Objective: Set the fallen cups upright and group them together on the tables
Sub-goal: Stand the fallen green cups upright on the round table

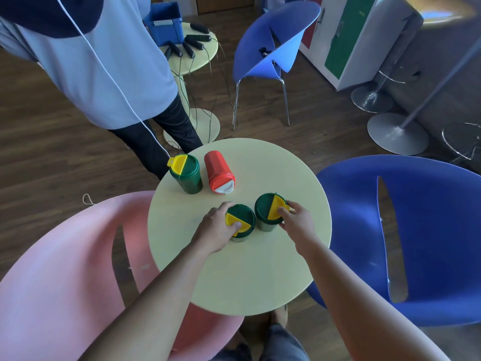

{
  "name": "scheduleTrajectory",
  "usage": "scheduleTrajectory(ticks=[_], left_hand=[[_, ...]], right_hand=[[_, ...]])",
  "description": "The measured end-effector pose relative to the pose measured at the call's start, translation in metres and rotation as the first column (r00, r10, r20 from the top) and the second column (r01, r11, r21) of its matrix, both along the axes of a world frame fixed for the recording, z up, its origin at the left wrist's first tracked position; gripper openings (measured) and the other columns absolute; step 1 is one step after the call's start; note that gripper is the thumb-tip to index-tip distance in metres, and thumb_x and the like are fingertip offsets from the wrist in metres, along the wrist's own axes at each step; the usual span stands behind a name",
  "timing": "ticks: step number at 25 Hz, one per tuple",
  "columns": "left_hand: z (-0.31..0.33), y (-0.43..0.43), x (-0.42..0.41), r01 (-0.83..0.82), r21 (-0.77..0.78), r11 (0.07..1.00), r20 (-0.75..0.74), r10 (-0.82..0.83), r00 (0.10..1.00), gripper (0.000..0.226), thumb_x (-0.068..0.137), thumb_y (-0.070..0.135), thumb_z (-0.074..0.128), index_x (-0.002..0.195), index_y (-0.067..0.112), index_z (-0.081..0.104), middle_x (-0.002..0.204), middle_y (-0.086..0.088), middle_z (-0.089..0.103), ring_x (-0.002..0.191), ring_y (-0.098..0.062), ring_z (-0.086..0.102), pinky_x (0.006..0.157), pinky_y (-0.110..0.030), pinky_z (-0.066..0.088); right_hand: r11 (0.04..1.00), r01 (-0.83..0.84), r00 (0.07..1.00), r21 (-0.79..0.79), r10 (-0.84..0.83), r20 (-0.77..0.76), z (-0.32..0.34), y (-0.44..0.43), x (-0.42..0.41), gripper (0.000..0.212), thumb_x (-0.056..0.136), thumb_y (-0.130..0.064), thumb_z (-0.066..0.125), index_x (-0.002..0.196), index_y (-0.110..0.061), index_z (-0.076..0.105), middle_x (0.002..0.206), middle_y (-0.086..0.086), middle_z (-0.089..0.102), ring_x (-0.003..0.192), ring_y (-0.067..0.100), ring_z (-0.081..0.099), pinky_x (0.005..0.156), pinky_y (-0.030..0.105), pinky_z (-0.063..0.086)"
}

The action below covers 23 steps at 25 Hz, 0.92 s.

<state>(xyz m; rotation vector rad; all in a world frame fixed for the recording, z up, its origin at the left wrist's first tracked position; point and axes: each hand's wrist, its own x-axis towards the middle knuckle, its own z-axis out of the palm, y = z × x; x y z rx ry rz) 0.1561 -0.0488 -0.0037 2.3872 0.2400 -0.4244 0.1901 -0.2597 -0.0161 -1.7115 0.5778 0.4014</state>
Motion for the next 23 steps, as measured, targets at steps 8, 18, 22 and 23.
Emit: scheduleTrajectory(ticks=[8,18,22,23], left_hand=[[0.0,0.002,0.005,0.005,-0.024,1.0,-0.004,-0.005,1.0,0.054,0.09,0.037,0.063,0.14,0.029,0.045,0.132,-0.008,0.058,0.118,-0.028,0.053,0.092,-0.034,0.046],[-0.004,-0.012,-0.005,-0.229,-0.073,0.971,-0.02,0.228,0.974,0.047,0.088,0.04,0.067,0.125,0.018,0.048,0.112,-0.011,0.063,0.104,-0.029,0.057,0.075,-0.03,0.039],[-0.006,-0.009,-0.006,-0.224,-0.068,0.972,-0.03,0.222,0.975,0.052,0.088,0.045,0.065,0.127,0.016,0.047,0.115,-0.01,0.061,0.106,-0.028,0.058,0.077,-0.03,0.04],[-0.005,-0.008,-0.006,-0.216,-0.066,0.974,-0.027,0.214,0.976,0.053,0.089,0.047,0.064,0.128,0.016,0.047,0.117,-0.01,0.06,0.107,-0.028,0.057,0.079,-0.03,0.04]], right_hand=[[0.999,-0.035,0.999,-0.004,0.035,0.03,-0.001,-0.001,-0.005,0.049,0.087,-0.019,0.062,0.136,-0.021,0.055,0.093,-0.006,0.072,0.101,0.027,0.07,0.097,0.049,0.055],[1.0,-0.008,0.999,-0.008,0.009,0.036,-0.001,0.0,-0.008,0.047,0.087,-0.019,0.066,0.133,-0.02,0.056,0.1,-0.003,0.072,0.102,0.025,0.069,0.098,0.047,0.054],[0.999,-0.024,0.999,-0.028,0.025,0.031,0.003,-0.001,-0.007,0.049,0.089,-0.023,0.065,0.136,-0.02,0.054,0.105,-0.002,0.069,0.092,0.018,0.065,0.092,0.041,0.055],[0.999,-0.03,0.999,-0.036,0.031,0.031,0.005,0.0,-0.007,0.049,0.09,-0.024,0.064,0.137,-0.02,0.052,0.107,-0.001,0.068,0.088,0.015,0.063,0.085,0.037,0.055]])
